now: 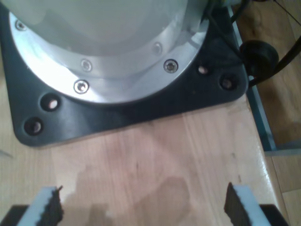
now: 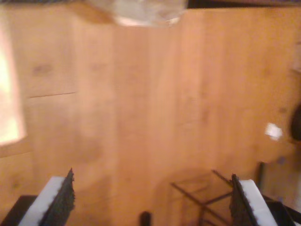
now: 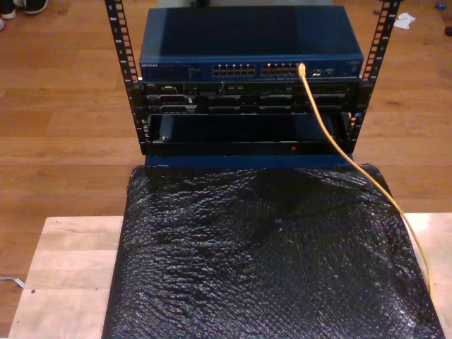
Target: Grab the cable and plug it in
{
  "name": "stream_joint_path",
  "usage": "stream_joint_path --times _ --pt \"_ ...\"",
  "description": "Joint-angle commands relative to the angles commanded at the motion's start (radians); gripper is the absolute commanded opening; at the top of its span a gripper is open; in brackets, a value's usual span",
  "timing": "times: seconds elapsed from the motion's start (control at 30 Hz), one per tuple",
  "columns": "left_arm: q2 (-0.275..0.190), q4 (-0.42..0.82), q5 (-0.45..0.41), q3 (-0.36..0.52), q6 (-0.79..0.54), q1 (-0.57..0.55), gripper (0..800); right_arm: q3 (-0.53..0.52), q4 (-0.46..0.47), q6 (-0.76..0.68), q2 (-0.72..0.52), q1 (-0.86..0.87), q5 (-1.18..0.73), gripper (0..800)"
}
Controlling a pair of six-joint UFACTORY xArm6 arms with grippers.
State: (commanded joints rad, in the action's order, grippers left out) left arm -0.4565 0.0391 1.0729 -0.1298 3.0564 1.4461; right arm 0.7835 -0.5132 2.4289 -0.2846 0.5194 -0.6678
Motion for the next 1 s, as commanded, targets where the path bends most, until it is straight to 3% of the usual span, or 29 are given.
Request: stream_joint_path --times 0.23,0.57,1.0 --pt "0.000 0.000 0.000 -0.002 0.000 0.000 800 -0.003 0.029 0.155 -0.080 0.238 -0.299 796" --pt "0.000 0.000 0.000 0.000 0.000 0.002 800 -0.020 0.239 0.285 -0.126 0.470 -0.535 798" --pt "0.000 0.000 0.000 0.000 0.000 0.000 800 -0.137 0.287 0.559 -0.252 0.783 -0.747 798"
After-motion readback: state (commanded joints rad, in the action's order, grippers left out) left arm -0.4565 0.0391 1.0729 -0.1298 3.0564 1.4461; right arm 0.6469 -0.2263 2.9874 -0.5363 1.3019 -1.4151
